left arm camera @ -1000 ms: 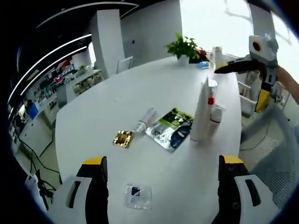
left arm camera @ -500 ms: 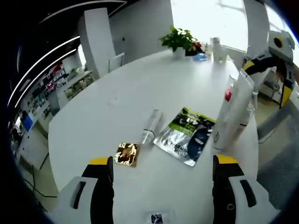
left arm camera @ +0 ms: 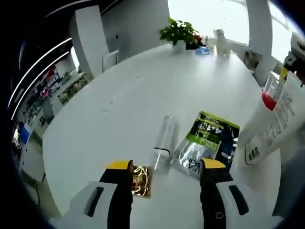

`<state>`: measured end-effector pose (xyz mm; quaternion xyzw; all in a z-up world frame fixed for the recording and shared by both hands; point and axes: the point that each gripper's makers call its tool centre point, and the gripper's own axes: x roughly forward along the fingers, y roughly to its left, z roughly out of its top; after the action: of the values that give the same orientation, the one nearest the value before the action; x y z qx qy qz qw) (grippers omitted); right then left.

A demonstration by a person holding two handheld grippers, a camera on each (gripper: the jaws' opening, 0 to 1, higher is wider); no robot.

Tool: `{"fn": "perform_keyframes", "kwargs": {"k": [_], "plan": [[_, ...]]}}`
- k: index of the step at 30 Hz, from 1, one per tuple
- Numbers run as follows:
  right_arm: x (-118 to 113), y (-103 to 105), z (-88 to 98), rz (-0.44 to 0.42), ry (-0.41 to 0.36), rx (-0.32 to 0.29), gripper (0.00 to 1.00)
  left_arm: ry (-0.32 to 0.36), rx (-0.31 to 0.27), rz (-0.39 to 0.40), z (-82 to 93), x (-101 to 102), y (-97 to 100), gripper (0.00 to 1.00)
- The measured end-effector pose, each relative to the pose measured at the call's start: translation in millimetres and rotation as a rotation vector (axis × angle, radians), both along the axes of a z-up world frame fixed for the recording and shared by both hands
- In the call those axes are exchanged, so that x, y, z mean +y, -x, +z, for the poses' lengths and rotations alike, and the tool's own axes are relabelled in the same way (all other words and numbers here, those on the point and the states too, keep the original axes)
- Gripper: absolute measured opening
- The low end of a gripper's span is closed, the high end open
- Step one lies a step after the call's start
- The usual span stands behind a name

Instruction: Arrange the skincare products in the storage area until every visible bottle or jar stands upright without overlapping.

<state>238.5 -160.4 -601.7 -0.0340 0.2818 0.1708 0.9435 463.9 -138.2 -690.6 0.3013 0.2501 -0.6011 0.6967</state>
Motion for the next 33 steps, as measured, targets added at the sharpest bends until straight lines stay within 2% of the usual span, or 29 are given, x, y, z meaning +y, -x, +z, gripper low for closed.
{"fn": "perform_keyframes", "kwargs": {"k": [4, 7, 18, 26, 30, 33], "plan": [[-1, 0, -0.2, -0.001, -0.020, 0.001, 0.36, -0.031, -0.004, -0.016, -9.2, -8, -2.7, 0.48], [-1, 0, 0.1, -0.005, -0.021, -0.001, 0.35, -0.052, 0.001, -0.033, -18.5, -18, -7.8, 0.43], [-9, 2, -4.2, -0.035, -0.031, 0.008, 0.36, -0.127, 0.019, -0.069, -40.3, -39, -12.4, 0.36], [-12, 2, -5.5, -0.049, -0.035, 0.013, 0.36, -0.159, 0.034, -0.096, -48.5, -50, -8.4, 0.28], [-13, 3, -6.6, -0.053, -0.037, 0.019, 0.37, -0.192, 0.051, -0.117, -53.5, -51, 2.0, 0.21], [-13, 2, -7.1, -0.054, -0.043, 0.021, 0.37, -0.188, 0.066, -0.111, -50.1, -52, 5.2, 0.19]]}}
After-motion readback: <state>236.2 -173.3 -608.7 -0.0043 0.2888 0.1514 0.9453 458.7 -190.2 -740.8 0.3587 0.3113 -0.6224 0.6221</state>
